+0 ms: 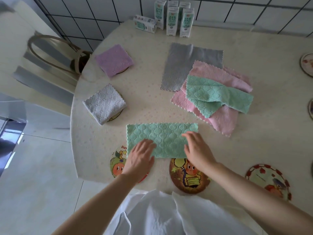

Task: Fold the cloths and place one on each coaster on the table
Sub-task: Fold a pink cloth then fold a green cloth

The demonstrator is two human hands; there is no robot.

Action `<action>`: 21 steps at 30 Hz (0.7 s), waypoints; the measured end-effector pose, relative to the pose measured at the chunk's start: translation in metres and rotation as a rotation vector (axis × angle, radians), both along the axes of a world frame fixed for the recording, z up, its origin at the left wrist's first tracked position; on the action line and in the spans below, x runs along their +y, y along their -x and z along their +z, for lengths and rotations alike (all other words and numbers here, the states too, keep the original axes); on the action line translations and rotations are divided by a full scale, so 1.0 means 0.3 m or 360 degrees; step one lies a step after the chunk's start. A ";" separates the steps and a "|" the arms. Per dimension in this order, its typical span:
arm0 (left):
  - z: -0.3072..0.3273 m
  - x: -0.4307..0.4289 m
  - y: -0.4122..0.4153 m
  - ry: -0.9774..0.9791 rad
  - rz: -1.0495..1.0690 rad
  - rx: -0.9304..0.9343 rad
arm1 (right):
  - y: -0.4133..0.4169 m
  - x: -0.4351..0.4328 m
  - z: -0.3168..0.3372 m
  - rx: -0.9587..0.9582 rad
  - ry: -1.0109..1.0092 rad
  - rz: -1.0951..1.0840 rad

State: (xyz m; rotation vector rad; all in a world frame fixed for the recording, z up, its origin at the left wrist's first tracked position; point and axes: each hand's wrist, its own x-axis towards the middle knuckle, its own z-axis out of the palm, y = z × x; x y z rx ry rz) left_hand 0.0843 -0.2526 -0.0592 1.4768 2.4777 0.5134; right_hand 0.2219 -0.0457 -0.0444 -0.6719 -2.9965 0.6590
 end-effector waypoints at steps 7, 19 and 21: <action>-0.071 -0.028 -0.096 0.0457 -0.0295 0.0186 | -0.062 -0.174 -0.068 -0.0102 -0.0261 0.0597; -0.078 -0.307 0.046 0.0640 -0.0167 0.0182 | -0.215 -0.031 -0.035 -0.0383 -0.0417 0.0604; -0.072 -0.323 0.049 0.0648 -0.0098 0.0172 | -0.203 -0.031 -0.032 -0.0428 -0.0412 0.0581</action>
